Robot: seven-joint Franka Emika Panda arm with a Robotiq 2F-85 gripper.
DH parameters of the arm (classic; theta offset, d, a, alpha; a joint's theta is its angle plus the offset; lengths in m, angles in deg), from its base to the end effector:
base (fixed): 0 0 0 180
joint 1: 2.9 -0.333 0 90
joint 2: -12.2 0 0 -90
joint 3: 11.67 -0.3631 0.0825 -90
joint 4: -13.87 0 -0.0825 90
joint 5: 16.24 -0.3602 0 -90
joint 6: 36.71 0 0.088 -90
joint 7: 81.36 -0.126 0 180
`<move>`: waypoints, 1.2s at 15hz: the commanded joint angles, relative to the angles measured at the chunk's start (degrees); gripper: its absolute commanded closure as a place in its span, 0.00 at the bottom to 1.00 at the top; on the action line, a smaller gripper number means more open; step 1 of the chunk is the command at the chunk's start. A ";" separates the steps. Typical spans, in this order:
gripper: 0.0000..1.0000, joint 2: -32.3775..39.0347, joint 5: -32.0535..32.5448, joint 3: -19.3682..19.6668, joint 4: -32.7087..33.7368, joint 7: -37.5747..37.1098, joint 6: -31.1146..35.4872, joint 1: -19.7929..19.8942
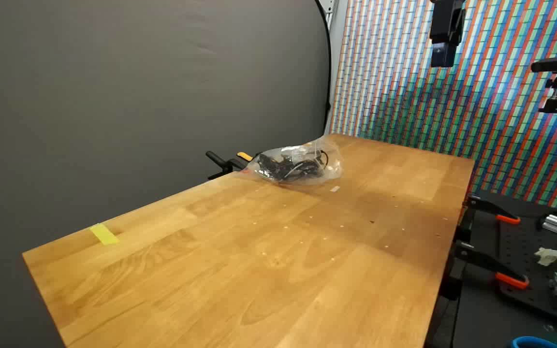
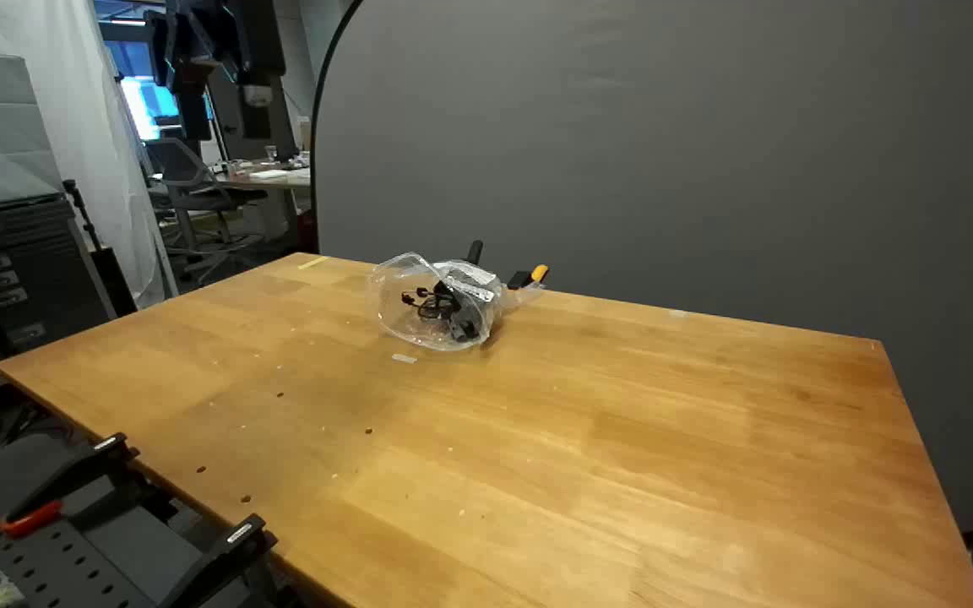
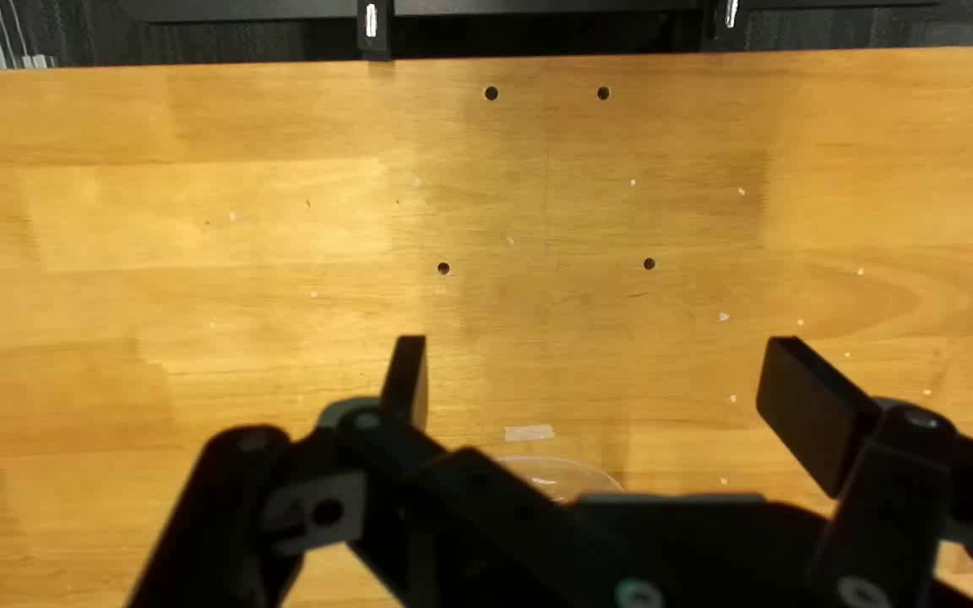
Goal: Remove the cable from the plastic bag
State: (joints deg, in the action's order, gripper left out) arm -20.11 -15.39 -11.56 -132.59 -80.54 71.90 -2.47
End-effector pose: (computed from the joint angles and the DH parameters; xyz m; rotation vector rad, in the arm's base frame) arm 0.3135 -0.0044 0.4780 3.1262 0.0166 -0.1515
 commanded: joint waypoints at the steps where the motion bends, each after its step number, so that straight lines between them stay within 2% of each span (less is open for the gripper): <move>1: 0.00 0.04 0.03 0.08 0.13 -0.05 -0.10 -0.10; 14: 0.00 0.00 0.03 0.08 0.25 -0.05 -0.10 -0.10; 18: 0.00 2.41 -0.28 -0.61 -1.52 -1.21 4.20 -0.39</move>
State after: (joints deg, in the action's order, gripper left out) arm -19.45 -15.37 -11.58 -133.08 -80.54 72.40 -2.47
